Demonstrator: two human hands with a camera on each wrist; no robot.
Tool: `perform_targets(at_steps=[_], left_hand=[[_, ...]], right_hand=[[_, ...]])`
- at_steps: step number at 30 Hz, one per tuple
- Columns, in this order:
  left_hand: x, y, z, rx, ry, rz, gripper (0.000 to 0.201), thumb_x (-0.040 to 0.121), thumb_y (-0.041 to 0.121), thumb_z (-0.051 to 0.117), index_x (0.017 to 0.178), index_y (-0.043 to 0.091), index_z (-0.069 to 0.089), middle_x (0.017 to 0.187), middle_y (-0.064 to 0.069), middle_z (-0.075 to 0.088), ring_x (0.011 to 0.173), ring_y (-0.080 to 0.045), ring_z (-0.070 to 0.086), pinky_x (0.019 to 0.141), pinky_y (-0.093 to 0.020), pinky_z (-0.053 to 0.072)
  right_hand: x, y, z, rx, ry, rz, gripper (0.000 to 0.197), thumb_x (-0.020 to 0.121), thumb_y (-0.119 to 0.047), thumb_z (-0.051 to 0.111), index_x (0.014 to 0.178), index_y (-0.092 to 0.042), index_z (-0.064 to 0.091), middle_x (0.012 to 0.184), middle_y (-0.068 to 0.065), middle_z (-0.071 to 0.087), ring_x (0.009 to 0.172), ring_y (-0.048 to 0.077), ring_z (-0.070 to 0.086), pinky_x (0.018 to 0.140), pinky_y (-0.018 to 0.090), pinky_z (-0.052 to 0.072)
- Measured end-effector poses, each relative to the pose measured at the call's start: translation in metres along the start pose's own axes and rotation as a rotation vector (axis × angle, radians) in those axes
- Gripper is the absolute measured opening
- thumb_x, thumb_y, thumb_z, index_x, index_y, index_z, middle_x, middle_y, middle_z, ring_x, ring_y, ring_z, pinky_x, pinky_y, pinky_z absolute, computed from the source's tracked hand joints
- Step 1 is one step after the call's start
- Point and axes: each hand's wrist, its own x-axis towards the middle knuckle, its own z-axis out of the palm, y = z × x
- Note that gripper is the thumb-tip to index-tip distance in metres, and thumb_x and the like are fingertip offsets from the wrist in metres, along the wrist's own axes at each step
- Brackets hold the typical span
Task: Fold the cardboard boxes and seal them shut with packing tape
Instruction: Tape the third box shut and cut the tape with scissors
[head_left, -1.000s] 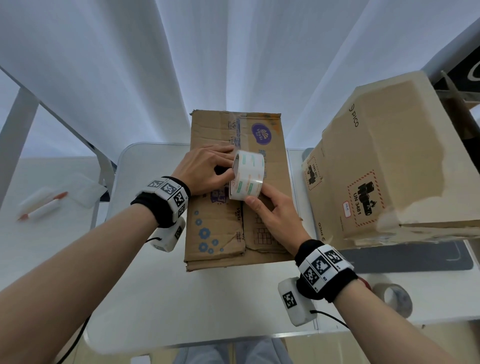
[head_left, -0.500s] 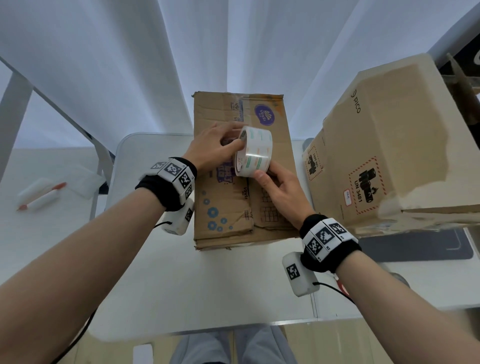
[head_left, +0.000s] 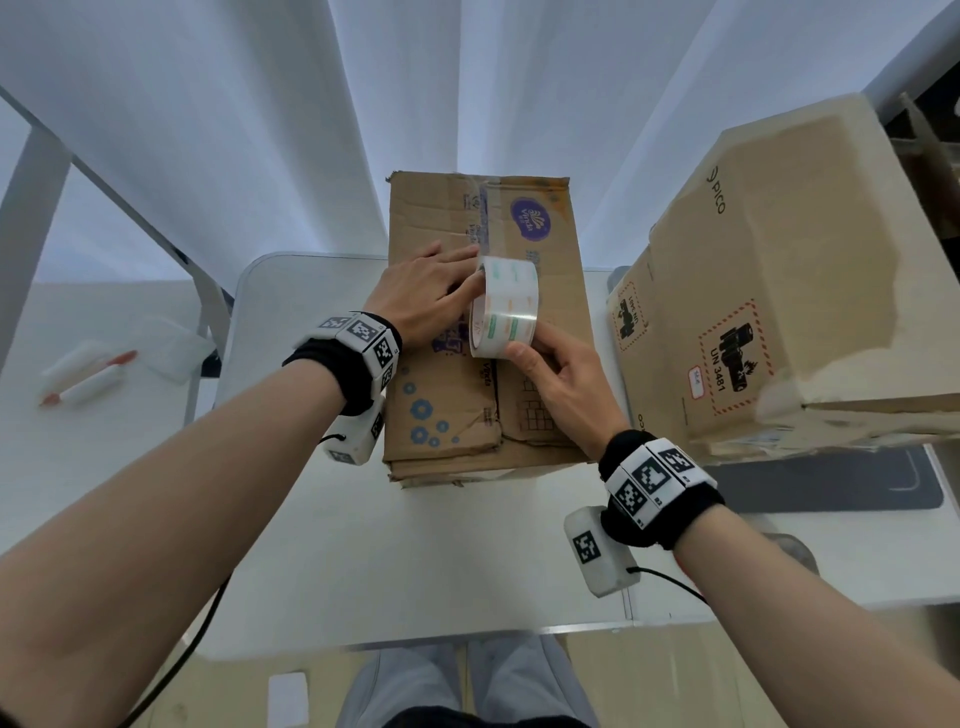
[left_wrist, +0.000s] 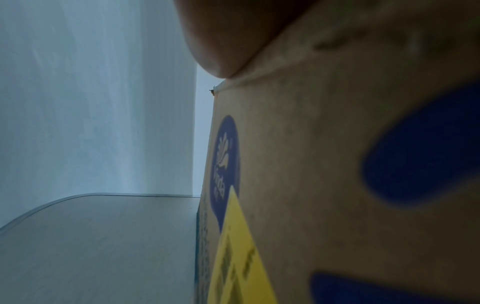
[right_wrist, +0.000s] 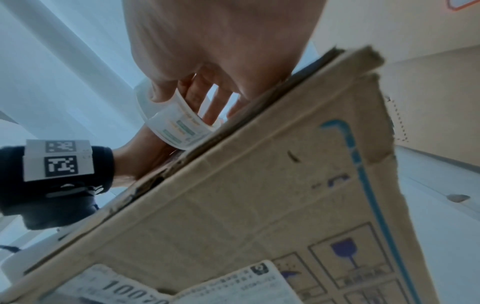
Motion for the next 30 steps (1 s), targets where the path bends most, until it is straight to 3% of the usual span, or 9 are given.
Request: perform_targets(at_steps=[4, 9, 11, 13, 15, 17, 21, 30], left_hand=[[-0.003, 0.005, -0.004, -0.016, -0.031, -0.046, 0.083, 0.08, 0.079, 0.0, 0.15, 0.047, 0.03, 0.159, 0.009, 0.03, 0.15, -0.021, 0.019, 0.119, -0.04, 0.018], [-0.006, 0.014, -0.01, -0.009, -0.039, 0.0, 0.083, 0.081, 0.078, 0.004, 0.152, 0.043, 0.03, 0.159, 0.003, 0.032, 0.148, -0.014, 0.021, 0.119, -0.032, 0.012], [-0.004, 0.011, -0.009, -0.063, -0.027, 0.028, 0.085, 0.08, 0.082, 0.008, 0.153, 0.043, 0.026, 0.155, 0.003, 0.041, 0.144, -0.02, 0.031, 0.118, -0.042, 0.02], [-0.004, 0.006, -0.007, -0.194, -0.025, 0.023, 0.077, 0.082, 0.073, 0.023, 0.154, 0.047, 0.018, 0.147, 0.005, 0.051, 0.134, -0.027, 0.042, 0.111, -0.054, 0.034], [-0.009, 0.002, 0.0, -0.319, -0.047, 0.046, 0.075, 0.085, 0.064, 0.036, 0.154, 0.048, 0.014, 0.145, 0.002, 0.053, 0.133, -0.023, 0.046, 0.108, -0.055, 0.039], [-0.015, 0.003, 0.005, -0.284, -0.043, 0.073, 0.074, 0.087, 0.065, 0.035, 0.155, 0.045, 0.014, 0.146, -0.002, 0.052, 0.133, -0.019, 0.048, 0.106, -0.051, 0.042], [-0.013, 0.003, 0.006, -0.177, 0.046, 0.088, 0.069, 0.091, 0.064, 0.026, 0.155, 0.038, 0.021, 0.142, -0.003, 0.055, 0.129, -0.02, 0.051, 0.098, -0.046, 0.046], [0.009, 0.0, 0.005, -0.084, 0.079, 0.045, 0.071, 0.091, 0.069, 0.015, 0.14, 0.028, 0.046, 0.121, -0.005, 0.063, 0.106, -0.027, 0.06, 0.082, -0.043, 0.049]], right_hand=[[-0.008, -0.003, -0.001, 0.062, -0.001, 0.003, 0.029, 0.102, -0.019, 0.054, 0.128, -0.008, 0.062, 0.123, 0.003, 0.067, 0.117, 0.012, 0.061, 0.097, 0.028, 0.051], [-0.008, -0.004, 0.002, 0.045, 0.005, 0.038, 0.035, 0.1, -0.032, 0.053, 0.128, -0.013, 0.061, 0.123, 0.003, 0.067, 0.116, 0.013, 0.062, 0.098, 0.038, 0.053], [-0.009, -0.004, 0.002, 0.002, 0.006, 0.042, 0.039, 0.098, -0.04, 0.053, 0.126, -0.015, 0.062, 0.12, -0.001, 0.068, 0.113, 0.013, 0.063, 0.096, 0.04, 0.054], [-0.01, -0.002, 0.001, -0.047, 0.007, 0.038, 0.048, 0.093, -0.049, 0.056, 0.125, -0.014, 0.063, 0.116, -0.002, 0.069, 0.11, 0.014, 0.064, 0.094, 0.041, 0.054], [-0.01, 0.002, 0.002, -0.104, 0.013, 0.039, 0.053, 0.089, -0.051, 0.06, 0.126, -0.014, 0.063, 0.116, 0.0, 0.069, 0.109, 0.015, 0.064, 0.093, 0.042, 0.054], [-0.009, 0.006, 0.004, -0.144, 0.015, 0.031, 0.049, 0.088, -0.045, 0.064, 0.126, -0.013, 0.063, 0.117, 0.003, 0.068, 0.109, 0.017, 0.062, 0.093, 0.043, 0.053], [-0.001, 0.008, 0.007, -0.147, 0.013, 0.028, 0.037, 0.092, -0.031, 0.067, 0.123, -0.012, 0.064, 0.117, 0.005, 0.067, 0.109, 0.017, 0.061, 0.094, 0.042, 0.053], [0.019, 0.005, 0.001, -0.136, 0.06, 0.043, 0.037, 0.091, -0.035, 0.068, 0.12, -0.011, 0.069, 0.113, 0.004, 0.07, 0.107, 0.017, 0.064, 0.092, 0.04, 0.054]])
